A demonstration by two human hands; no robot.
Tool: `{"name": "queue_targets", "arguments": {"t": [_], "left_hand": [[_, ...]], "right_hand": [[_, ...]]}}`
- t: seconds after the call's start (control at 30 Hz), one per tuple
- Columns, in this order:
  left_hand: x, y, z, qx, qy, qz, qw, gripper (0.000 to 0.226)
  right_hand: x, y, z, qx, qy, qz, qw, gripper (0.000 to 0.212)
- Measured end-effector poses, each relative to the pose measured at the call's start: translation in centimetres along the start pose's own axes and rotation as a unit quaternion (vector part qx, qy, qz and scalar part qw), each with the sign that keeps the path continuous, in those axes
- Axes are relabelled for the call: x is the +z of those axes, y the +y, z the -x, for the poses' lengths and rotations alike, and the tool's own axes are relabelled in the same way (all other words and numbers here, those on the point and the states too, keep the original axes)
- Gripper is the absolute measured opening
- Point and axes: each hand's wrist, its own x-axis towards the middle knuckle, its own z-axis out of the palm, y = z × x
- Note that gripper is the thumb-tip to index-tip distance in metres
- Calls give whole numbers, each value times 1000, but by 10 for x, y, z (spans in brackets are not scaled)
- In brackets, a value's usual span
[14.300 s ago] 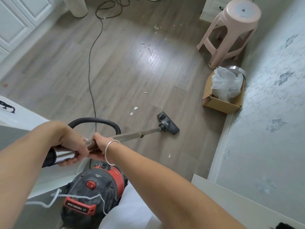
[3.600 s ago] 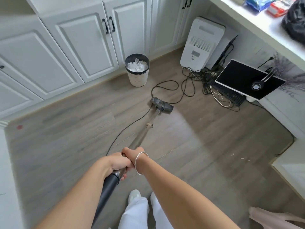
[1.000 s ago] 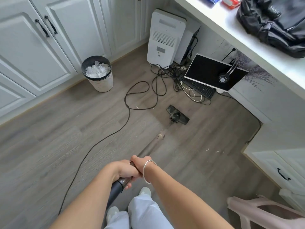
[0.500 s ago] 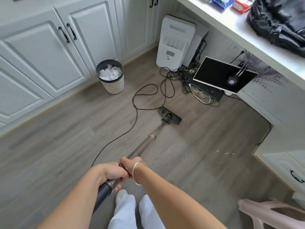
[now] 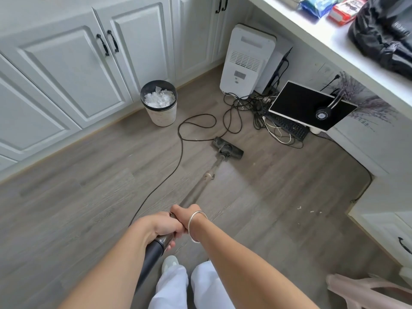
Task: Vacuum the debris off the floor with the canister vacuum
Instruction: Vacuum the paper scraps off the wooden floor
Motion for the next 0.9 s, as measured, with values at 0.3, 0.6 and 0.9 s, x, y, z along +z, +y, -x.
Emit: {"name": "queue_targets", "arguments": {"t": [0.3,0.6,0.9], "left_hand": [[2,4,-4,-26,-3,18,999,19],[9,13,-6,-17,-5,-13,1000,12],[-33,-1,3,38,14,-23,999,11]], "right_hand": [[-10,-1,-12,13,-10,33,999,35],[-14,5,-12,19,28,-12,999,42],[17,-22,-4,-26,47,-22,998,37]]}}
